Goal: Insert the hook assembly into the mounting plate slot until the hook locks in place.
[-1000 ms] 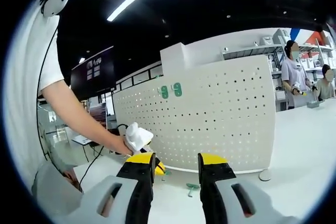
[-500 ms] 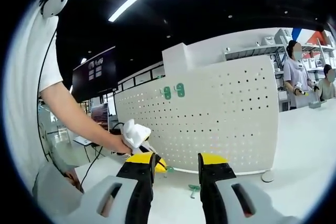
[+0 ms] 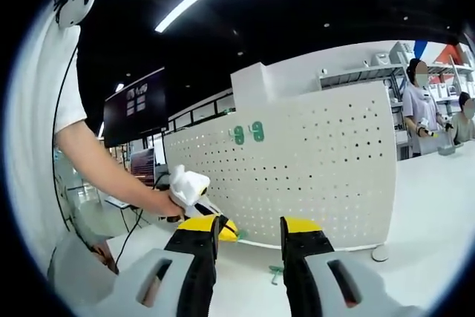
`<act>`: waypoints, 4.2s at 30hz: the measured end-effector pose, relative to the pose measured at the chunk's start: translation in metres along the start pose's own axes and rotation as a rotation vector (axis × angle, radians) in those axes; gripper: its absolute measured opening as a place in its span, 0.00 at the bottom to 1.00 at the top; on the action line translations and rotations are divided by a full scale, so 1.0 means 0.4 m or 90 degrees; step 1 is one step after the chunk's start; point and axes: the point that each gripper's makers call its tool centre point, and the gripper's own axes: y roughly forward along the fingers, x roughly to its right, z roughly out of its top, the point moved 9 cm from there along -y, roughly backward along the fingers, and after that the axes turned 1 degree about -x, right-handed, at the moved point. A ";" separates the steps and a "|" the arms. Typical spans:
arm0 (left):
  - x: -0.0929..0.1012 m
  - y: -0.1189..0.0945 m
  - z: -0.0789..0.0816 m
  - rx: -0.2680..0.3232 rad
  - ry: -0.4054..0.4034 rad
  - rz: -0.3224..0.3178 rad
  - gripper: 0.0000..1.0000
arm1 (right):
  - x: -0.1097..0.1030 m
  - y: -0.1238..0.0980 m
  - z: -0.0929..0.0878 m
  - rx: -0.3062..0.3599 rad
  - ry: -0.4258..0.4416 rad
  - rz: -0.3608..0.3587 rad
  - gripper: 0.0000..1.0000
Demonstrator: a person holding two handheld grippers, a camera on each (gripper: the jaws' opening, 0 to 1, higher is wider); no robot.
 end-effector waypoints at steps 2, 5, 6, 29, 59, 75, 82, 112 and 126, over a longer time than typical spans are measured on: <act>0.004 -0.007 0.007 0.009 0.002 0.004 0.02 | 0.001 0.002 0.002 0.003 0.002 0.000 0.31; 0.007 -0.020 0.017 0.025 -0.002 0.008 0.02 | -0.001 0.004 0.006 0.006 0.002 0.003 0.31; 0.008 -0.023 0.020 0.029 -0.003 0.009 0.02 | -0.002 0.005 0.008 0.008 0.002 0.004 0.31; 0.048 -0.109 0.082 0.147 -0.029 0.053 0.02 | -0.017 0.021 0.028 0.017 -0.006 0.023 0.31; 0.093 -0.193 0.157 0.250 -0.062 0.088 0.02 | -0.039 0.051 0.051 0.035 0.005 0.045 0.31; 0.103 -0.223 0.172 0.336 -0.099 0.094 0.02 | -0.050 0.068 0.058 0.038 0.001 0.057 0.31; 0.101 -0.239 0.178 0.390 -0.131 0.090 0.02 | -0.055 0.076 0.063 0.040 0.000 0.062 0.31; 0.103 -0.254 0.179 0.423 -0.155 0.097 0.02 | -0.045 0.079 0.058 0.060 0.116 0.066 0.30; 0.110 -0.253 0.188 0.427 -0.158 0.099 0.02 | -0.077 0.124 0.069 0.062 0.091 0.085 0.28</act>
